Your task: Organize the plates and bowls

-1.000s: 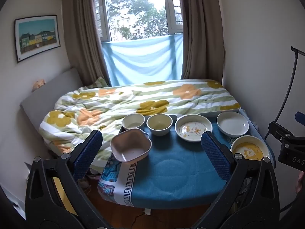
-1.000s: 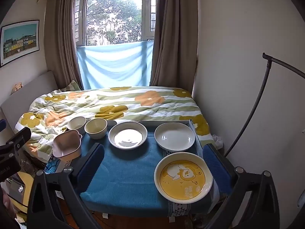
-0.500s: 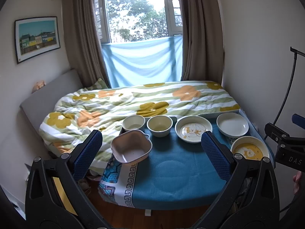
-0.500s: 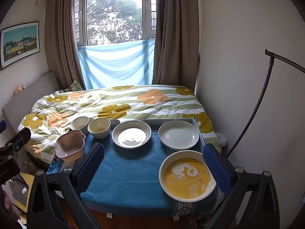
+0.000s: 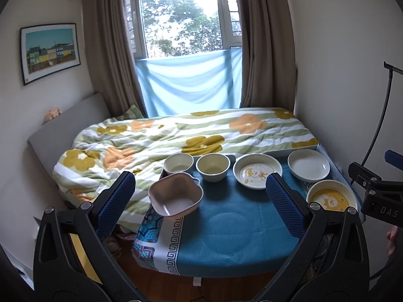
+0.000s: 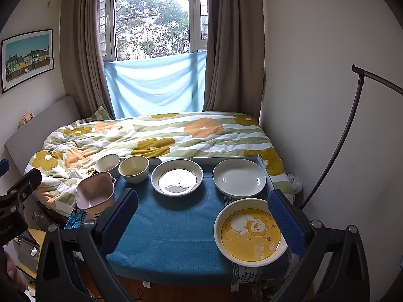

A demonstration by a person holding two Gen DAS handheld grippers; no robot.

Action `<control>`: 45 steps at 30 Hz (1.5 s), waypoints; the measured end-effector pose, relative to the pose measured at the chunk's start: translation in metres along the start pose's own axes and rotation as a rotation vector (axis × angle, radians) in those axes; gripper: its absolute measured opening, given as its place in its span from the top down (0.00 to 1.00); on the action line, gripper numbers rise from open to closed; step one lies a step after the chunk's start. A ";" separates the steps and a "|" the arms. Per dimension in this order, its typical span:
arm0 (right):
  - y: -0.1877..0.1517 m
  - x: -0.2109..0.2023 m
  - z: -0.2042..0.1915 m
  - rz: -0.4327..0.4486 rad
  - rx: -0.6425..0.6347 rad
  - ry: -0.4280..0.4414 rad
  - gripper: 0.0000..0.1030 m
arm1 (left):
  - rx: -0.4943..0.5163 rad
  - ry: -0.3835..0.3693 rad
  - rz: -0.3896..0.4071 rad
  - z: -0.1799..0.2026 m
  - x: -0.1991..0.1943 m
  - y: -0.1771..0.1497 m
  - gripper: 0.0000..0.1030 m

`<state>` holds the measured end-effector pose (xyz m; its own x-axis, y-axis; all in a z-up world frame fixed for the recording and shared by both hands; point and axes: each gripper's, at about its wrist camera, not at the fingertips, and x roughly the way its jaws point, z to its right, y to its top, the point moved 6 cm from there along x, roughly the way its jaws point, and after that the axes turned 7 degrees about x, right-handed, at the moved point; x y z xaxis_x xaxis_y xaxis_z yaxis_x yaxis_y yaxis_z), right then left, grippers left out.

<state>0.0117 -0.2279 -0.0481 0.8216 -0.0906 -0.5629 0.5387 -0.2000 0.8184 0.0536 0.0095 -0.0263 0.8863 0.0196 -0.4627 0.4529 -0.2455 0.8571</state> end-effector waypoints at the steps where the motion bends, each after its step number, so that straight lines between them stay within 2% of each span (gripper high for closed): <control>1: 0.000 0.000 -0.001 0.000 -0.001 0.000 0.00 | 0.000 0.000 -0.001 -0.001 0.000 0.000 0.00; 29: -0.004 -0.001 -0.012 -0.007 0.004 0.003 0.00 | 0.003 -0.011 -0.008 -0.011 0.002 -0.003 0.00; 33: -0.006 -0.002 -0.014 -0.002 0.011 -0.018 0.00 | 0.000 -0.011 -0.009 -0.012 0.002 -0.003 0.00; 45: -0.008 -0.004 -0.009 -0.025 0.003 0.004 0.00 | -0.003 -0.028 -0.010 -0.012 0.000 -0.003 0.00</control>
<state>0.0061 -0.2169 -0.0517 0.8085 -0.0821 -0.5827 0.5585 -0.2047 0.8038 0.0535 0.0214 -0.0263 0.8785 -0.0048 -0.4777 0.4625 -0.2422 0.8529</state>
